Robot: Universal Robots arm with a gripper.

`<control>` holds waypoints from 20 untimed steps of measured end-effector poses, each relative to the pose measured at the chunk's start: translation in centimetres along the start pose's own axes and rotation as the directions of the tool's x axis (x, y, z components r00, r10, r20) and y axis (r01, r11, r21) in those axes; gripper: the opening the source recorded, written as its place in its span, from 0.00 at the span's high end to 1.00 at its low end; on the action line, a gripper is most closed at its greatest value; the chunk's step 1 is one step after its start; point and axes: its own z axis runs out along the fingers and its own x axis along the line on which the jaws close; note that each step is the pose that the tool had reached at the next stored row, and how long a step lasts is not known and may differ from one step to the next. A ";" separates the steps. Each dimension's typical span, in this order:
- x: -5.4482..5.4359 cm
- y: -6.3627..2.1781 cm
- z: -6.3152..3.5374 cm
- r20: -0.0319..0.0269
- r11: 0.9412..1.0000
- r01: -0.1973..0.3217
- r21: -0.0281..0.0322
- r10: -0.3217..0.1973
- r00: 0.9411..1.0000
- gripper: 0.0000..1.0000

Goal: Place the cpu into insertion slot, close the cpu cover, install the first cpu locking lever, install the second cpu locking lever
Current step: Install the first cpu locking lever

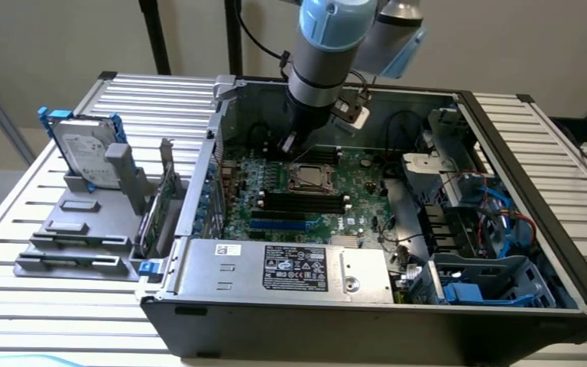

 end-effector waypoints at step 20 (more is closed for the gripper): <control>0.4 0.65 1.11 0.033 1.000 -0.005 -0.017 0.006 0.999 0.89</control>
